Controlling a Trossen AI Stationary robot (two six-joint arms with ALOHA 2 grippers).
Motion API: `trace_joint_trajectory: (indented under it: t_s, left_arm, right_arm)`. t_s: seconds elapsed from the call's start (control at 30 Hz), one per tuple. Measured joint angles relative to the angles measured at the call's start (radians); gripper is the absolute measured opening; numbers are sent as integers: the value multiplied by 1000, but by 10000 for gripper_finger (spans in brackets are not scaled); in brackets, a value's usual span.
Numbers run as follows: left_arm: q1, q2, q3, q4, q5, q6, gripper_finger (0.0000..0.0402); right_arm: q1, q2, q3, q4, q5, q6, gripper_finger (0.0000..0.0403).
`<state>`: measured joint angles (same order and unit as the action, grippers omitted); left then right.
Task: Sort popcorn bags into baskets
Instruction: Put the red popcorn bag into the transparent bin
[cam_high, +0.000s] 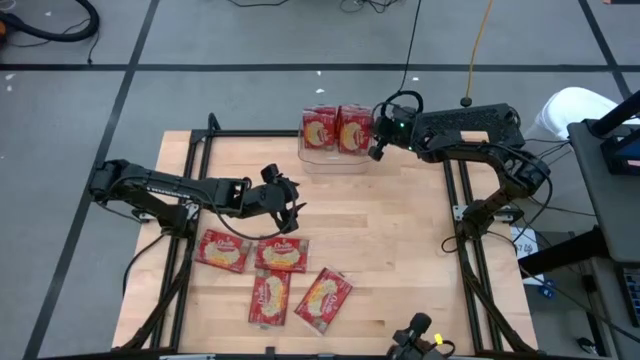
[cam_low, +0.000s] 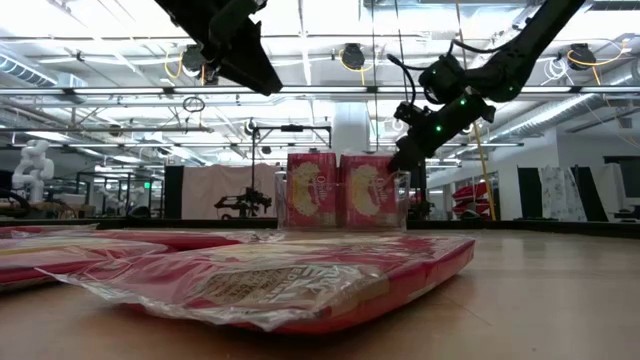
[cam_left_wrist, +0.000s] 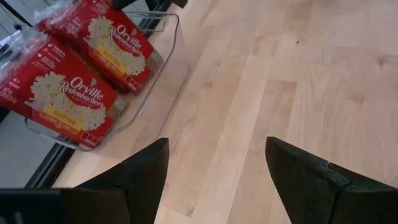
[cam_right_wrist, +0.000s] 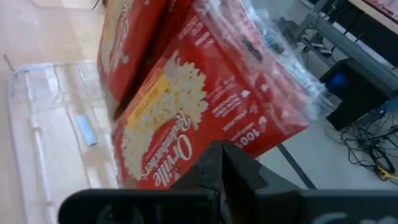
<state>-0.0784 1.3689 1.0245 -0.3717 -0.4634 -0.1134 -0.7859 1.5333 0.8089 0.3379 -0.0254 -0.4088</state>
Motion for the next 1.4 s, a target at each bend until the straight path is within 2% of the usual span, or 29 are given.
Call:
trace_joint_trajectory:
  t_s: [0.23,0.47,0.7,0.83,0.97,1.13,1.23,1.4]
  left_arm:
    - [0,0,0,-2,21,1,273]
    - [0,0,0,-31,21,-15,273]
    - [-9,0,0,-131,21,-115,273]
    - [-49,0,0,-188,21,-193,273]
    - [-117,0,0,-211,21,-248,273]
    - [-209,0,0,-212,22,-295,273]
    - [-256,0,0,-218,32,-329,273]
    - [-314,0,0,-238,73,-385,273]
  right_arm:
    - [1,-21,0,19,-16,19,2]
    - [83,-134,0,-40,-81,106,2]
    - [272,-269,1,-230,-134,211,2]
    - [416,-316,-45,-249,-137,253,2]
    - [563,-347,-142,-137,-136,310,2]
    - [725,-346,-303,145,-116,424,2]
    - [817,-337,-371,268,-20,486,2]
    - [950,-337,-406,284,131,547,2]
